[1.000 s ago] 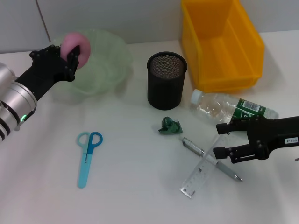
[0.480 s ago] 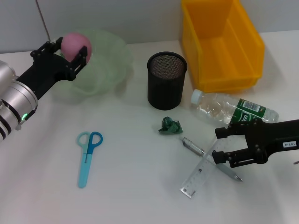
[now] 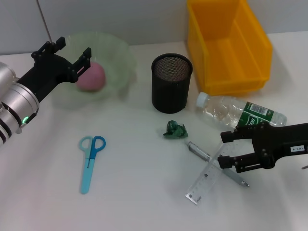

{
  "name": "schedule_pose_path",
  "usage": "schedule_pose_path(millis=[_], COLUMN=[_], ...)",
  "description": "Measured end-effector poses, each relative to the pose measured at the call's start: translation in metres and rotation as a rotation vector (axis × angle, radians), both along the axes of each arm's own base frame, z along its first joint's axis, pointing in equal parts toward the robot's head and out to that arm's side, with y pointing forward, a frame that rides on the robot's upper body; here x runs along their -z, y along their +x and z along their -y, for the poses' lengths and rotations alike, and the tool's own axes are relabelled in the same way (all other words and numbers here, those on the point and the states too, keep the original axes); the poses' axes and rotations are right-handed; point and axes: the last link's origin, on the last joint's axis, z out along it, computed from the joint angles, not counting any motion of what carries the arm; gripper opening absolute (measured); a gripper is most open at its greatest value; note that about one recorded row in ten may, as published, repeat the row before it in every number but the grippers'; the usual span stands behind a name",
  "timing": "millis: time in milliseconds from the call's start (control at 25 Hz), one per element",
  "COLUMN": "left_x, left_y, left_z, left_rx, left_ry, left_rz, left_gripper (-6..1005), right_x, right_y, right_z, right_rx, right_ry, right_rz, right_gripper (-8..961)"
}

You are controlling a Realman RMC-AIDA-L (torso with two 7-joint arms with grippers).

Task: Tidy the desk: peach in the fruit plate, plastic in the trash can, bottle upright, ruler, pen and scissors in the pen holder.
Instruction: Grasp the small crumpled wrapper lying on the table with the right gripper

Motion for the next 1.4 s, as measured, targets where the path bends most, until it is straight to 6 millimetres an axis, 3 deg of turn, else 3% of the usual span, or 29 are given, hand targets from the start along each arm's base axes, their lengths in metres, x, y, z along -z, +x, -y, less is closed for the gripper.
schedule_pose_path(millis=[480, 720, 880, 1080, 1400], left_x=[-0.001, -0.003, -0.017, -0.044, -0.034], left_y=[0.001, 0.005, 0.014, 0.012, 0.006], left_z=[0.001, 0.005, 0.025, 0.065, 0.107], left_rx=[0.005, 0.019, 0.108, 0.224, 0.33], left_ry=[-0.01, -0.097, -0.274, -0.488, -0.77], left_rz=[0.02, 0.102, 0.175, 0.179, 0.078], left_gripper=[716, 715, 714, 713, 712], right_x=[0.002, 0.002, 0.002, 0.001, -0.001], right_y=[0.0, 0.0, 0.0, 0.0, -0.001], right_z=[0.001, 0.001, 0.001, 0.002, 0.001], right_rx=[0.004, 0.002, 0.003, 0.001, -0.007], right_ry=[-0.002, -0.002, -0.002, -0.003, -0.005], right_rz=[-0.004, -0.004, -0.004, -0.004, -0.003], right_gripper=[819, 819, 818, 818, 818])
